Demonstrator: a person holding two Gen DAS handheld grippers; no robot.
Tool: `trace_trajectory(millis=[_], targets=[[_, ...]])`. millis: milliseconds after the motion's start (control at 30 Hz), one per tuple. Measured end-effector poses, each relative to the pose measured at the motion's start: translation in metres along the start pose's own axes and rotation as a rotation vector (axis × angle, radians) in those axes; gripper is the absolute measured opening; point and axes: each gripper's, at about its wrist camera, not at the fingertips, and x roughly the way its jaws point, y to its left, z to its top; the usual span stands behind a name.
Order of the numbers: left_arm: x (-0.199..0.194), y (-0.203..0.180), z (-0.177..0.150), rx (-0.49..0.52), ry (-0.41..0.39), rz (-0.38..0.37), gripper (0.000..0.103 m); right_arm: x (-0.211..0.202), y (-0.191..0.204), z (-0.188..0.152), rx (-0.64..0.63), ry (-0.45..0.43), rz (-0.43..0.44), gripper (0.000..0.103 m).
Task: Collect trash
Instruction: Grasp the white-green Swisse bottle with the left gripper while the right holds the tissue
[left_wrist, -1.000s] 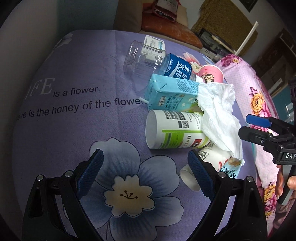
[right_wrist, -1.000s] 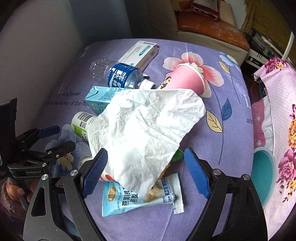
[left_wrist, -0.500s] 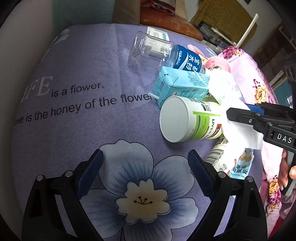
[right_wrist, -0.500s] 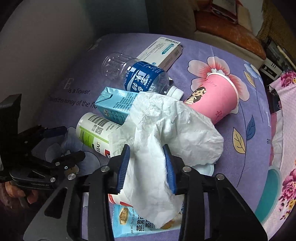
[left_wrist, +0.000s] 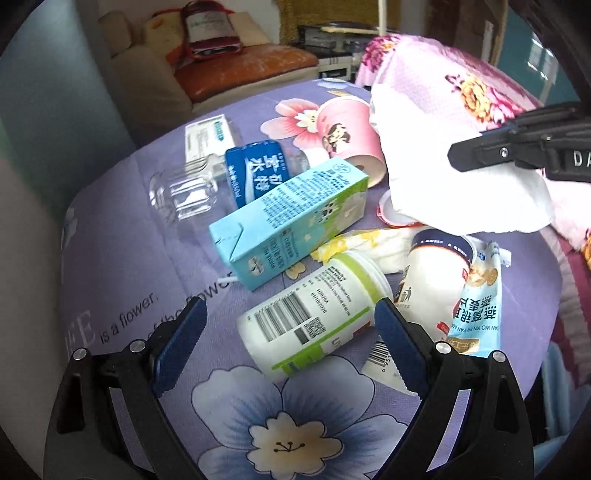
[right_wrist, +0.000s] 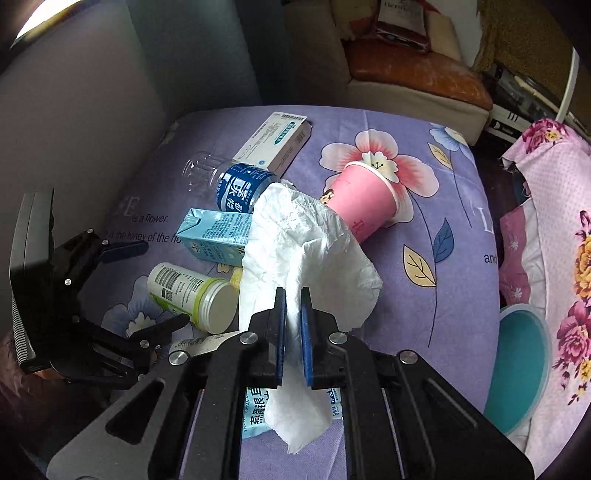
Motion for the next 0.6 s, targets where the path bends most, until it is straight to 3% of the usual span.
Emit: trace_trajectory(millis=[133, 233, 300, 333, 500, 600], targets=[[0.017, -0.019, 0.003, 0.131, 0.031, -0.013, 0.092, -0.005, -0.014, -0.009, 0.044, -0.003, 0.011, 0.007], [0.022, -0.018, 0.001, 0.117, 0.042, -0.064, 0.088, -0.007, -0.021, -0.015, 0.068, -0.008, 0.016, 0.007], [0.024, -0.013, -0.001, 0.078, 0.063, -0.109, 0.065, -0.006, -0.024, -0.016, 0.081, -0.010, 0.024, 0.007], [0.026, -0.011, -0.004, 0.049, 0.080, -0.143, 0.061, -0.005, -0.025, -0.016, 0.086, -0.012, 0.029, 0.007], [0.027, -0.008, -0.019, -0.014, 0.114, -0.174, 0.054, -0.002, -0.028, -0.020, 0.098, -0.017, 0.041, 0.007], [0.033, -0.010, -0.020, -0.025, 0.136, -0.135, 0.055, 0.001, -0.031, -0.021, 0.115, -0.016, 0.049, 0.007]])
